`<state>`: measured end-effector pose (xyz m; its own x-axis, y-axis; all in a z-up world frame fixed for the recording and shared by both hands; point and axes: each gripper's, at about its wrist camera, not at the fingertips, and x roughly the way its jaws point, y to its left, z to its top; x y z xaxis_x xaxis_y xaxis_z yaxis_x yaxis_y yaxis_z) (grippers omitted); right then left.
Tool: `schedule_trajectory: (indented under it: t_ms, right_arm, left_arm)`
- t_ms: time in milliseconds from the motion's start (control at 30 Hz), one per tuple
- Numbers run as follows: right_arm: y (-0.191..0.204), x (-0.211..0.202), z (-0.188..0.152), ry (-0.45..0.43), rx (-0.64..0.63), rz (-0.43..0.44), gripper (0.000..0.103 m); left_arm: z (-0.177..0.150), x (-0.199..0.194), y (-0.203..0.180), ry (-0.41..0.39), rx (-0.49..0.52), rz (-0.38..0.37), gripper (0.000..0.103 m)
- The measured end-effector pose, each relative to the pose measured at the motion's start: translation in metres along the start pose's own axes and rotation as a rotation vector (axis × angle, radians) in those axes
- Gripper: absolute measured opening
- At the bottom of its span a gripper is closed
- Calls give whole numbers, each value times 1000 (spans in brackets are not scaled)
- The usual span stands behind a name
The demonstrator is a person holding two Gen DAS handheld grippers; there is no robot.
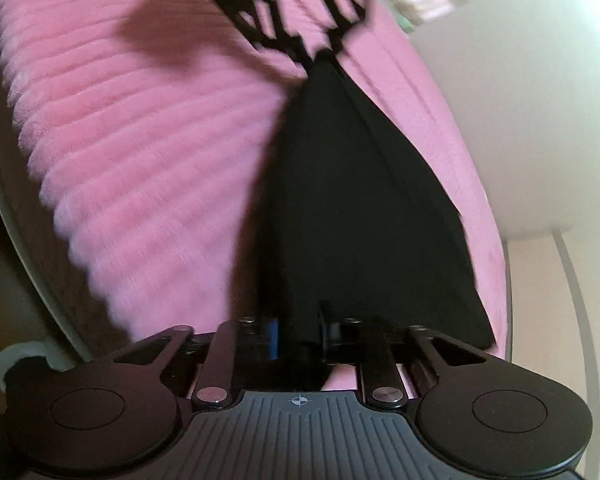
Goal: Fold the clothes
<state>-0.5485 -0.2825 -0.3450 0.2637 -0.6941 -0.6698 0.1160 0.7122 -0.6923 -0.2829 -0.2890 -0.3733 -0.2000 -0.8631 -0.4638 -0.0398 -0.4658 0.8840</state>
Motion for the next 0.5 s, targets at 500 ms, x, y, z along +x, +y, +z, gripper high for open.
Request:
schedule_trajectory:
  t_ms: [500]
  right_arm:
    - [10, -14, -51, 24, 70, -133, 54]
  left_arm:
    - [101, -53, -28, 63, -236, -10, 19]
